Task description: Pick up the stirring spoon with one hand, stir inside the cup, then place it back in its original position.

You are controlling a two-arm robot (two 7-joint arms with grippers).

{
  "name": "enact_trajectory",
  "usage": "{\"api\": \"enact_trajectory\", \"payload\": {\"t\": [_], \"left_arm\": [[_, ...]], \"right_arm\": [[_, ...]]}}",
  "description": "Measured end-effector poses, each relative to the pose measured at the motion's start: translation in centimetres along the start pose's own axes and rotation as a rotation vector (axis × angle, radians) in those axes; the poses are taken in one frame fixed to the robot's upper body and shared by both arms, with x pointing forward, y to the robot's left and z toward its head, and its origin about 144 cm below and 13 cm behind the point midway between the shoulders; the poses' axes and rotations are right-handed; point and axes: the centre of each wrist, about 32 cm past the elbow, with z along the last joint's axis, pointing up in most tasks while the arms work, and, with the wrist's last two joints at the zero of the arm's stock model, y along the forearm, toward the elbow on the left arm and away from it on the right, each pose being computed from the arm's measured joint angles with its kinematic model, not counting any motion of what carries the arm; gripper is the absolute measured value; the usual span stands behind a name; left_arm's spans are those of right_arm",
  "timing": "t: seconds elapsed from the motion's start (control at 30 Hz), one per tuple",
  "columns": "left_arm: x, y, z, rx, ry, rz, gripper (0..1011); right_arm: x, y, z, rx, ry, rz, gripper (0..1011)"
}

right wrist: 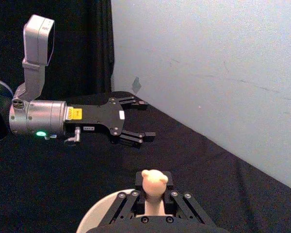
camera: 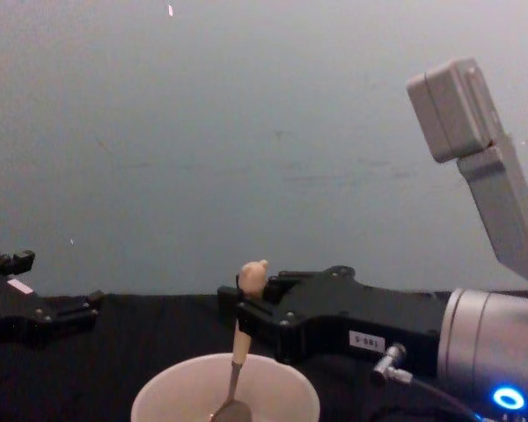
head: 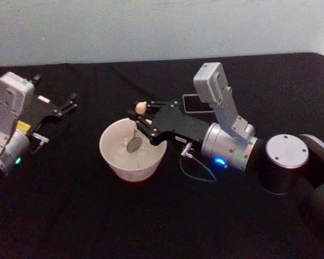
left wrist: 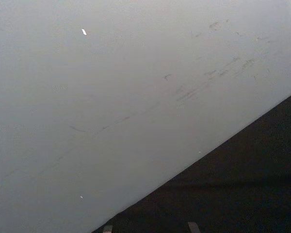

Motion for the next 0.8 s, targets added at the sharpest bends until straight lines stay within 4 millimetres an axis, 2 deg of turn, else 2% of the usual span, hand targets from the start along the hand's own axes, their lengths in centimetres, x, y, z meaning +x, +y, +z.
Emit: {"api": "enact_trajectory", "payload": {"t": [0.37, 0.8], "left_arm": [[0.0, 0.0, 0.0, 0.0, 0.0, 0.0, 1001], [0.0, 0.0, 0.0, 0.0, 0.0, 0.0, 1001]], "right_arm": [[0.2, -0.5, 0.1, -0.008, -0.008, -0.003, 199], [0.2, -2.2, 0.4, -0.004, -0.007, 0.005, 199]]}}
